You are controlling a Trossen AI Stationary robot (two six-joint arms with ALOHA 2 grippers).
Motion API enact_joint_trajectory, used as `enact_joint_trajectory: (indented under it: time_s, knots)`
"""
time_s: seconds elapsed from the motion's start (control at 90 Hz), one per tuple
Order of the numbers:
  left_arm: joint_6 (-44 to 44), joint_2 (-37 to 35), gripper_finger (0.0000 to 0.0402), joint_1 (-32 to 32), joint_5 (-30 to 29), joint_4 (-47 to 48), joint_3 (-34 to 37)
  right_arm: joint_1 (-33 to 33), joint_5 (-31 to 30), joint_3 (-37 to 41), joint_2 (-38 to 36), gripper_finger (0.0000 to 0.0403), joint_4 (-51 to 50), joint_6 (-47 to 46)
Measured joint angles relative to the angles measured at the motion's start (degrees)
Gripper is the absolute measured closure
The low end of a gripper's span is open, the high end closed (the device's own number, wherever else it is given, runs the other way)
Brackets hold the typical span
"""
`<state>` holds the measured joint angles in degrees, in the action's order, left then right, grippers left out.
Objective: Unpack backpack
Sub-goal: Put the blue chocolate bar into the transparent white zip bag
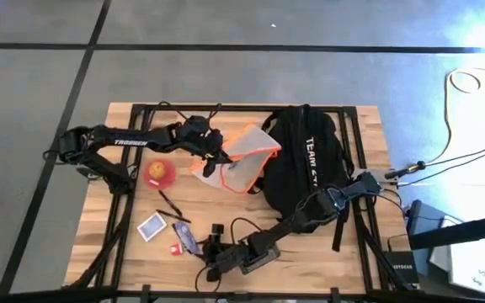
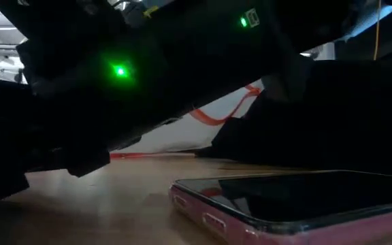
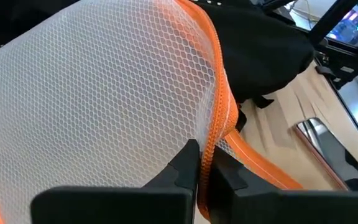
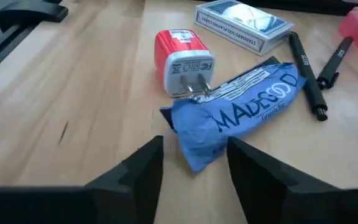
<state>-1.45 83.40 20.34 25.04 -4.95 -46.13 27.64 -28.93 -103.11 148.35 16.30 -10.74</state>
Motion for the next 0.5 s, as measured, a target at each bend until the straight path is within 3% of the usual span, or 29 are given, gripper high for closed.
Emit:
enact_joint_trajectory:
  time_s: [0.289,0.5]
  knots:
    - [0.0,0.0,0.0402,0.0,-0.13,0.0,0.0,0.04,-1.57,0.04,0.02,0.0324,0.34,0.68]
    - [-0.2,0.0,0.0402,-0.04,-0.15,0.03,0.0,0.04,-1.46,0.04,0.02,0.0359,0.5,0.94]
